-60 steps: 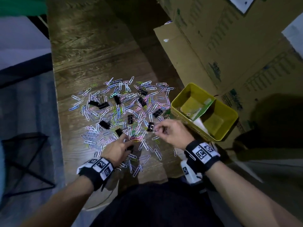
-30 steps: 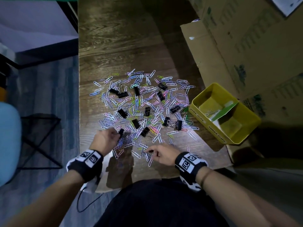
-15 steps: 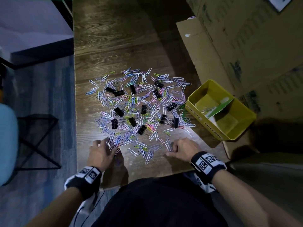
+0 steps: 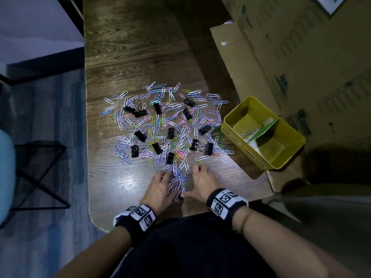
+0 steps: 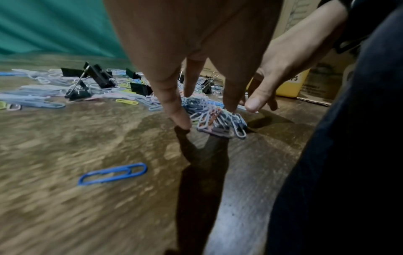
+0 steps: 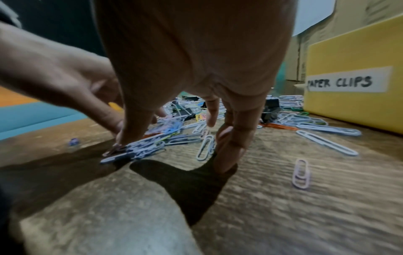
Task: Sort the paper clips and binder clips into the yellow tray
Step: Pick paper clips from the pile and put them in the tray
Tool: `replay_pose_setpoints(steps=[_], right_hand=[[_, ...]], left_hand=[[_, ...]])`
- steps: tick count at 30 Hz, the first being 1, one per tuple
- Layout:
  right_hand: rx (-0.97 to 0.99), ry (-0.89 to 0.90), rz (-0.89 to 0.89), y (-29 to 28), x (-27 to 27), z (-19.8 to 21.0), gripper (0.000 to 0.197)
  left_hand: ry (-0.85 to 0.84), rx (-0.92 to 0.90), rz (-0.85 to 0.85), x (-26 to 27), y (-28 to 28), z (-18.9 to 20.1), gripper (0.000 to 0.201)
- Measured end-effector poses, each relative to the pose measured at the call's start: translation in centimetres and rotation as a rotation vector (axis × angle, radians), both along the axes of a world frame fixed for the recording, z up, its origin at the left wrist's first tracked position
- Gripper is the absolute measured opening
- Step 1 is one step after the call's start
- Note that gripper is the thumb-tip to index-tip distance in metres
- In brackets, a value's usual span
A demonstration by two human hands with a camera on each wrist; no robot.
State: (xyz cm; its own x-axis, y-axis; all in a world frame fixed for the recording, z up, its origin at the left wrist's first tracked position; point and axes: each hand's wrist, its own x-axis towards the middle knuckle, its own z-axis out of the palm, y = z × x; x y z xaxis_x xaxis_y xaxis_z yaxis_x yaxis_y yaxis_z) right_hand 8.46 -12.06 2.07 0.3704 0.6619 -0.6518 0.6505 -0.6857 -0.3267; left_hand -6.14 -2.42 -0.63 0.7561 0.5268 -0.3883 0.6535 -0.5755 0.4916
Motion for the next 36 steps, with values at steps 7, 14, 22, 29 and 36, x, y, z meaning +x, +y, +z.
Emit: replay_pose_setpoints(steps=[7, 14, 22, 29, 36], right_hand=[[0.028, -0.179, 0.122, 0.7, -1.5, -0.9, 0.096], [0.156, -0.060, 0.048, 0.2, 0.1, -1.6, 0.064], [0.148, -0.059, 0.041, 0.8, -0.2, -1.4, 0.062], [0.162, 0.004, -0.022, 1.3, 0.0, -1.4, 0.033], [0.229, 0.090, -0.178, 1.1, 1.0, -1.9, 0.023]], left_hand=[[0.173, 0.013, -0.015, -1.6, -0.4, 0.4, 0.086], [-0.008, 0.046, -0.132, 1.5, -0.7, -0.6, 0.082], [0.028, 0.063, -0.177, 2.5, -0.3, 0.2, 0.051], [-0.036, 0.067, -0.196, 2.7, 0.8, 0.8, 0.026], [-0.036, -0.148, -0.048, 3.0, 4.5, 1.5, 0.012]])
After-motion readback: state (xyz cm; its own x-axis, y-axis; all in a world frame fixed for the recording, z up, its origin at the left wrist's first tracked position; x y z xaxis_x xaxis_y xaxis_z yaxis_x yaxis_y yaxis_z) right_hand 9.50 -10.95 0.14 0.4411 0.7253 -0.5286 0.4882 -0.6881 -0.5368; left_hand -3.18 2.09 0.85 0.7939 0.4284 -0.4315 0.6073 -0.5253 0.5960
